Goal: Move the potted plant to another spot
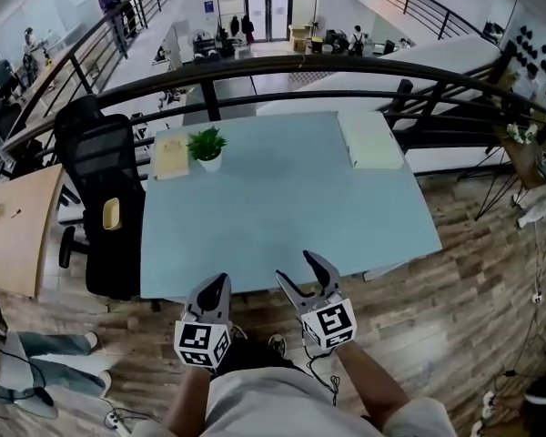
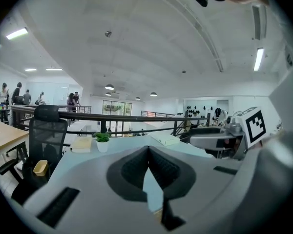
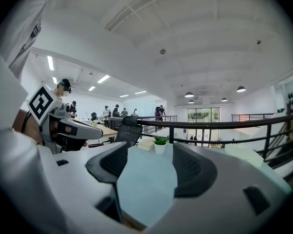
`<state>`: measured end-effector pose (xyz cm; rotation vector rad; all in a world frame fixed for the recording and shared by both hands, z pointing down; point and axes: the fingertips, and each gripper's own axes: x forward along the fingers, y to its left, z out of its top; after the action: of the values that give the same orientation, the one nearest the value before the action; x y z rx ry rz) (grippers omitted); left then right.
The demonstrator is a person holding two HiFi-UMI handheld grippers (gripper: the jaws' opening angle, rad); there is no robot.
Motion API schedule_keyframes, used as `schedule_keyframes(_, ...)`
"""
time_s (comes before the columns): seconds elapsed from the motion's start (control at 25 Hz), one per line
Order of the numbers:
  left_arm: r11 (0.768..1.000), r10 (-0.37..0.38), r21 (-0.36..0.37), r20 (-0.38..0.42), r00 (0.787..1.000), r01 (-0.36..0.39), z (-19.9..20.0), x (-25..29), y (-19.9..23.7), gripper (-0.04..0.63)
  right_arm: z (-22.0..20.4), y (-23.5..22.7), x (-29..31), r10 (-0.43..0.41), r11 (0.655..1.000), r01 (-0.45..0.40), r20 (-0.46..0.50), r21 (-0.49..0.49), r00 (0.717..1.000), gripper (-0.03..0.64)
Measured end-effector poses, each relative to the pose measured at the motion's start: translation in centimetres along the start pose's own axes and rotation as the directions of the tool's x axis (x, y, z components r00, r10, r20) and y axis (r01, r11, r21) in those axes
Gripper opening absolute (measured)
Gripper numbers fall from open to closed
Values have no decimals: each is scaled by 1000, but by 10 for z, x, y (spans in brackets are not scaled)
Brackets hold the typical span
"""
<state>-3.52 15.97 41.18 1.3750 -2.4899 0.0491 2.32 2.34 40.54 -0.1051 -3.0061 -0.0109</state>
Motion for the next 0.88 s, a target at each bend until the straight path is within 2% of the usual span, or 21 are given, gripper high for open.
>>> schedule_keyframes(0.44, 999, 10, -35, -20, 1000, -11, 2, 64, 52, 11, -9, -32, 64, -1, 1000, 0, -50, -17, 999, 333)
schedule_keyframes(0.6, 999, -1, -41, -16, 1000, 0, 9, 99, 88, 11, -17, -47, 102, -17, 1000, 15, -90, -27, 996, 357)
schedule_keyframes(0.88, 997, -24, -79, -57, 998, 19, 6, 158, 156, 11, -27, -64, 172, -32, 999, 29, -140, -25, 990, 367)
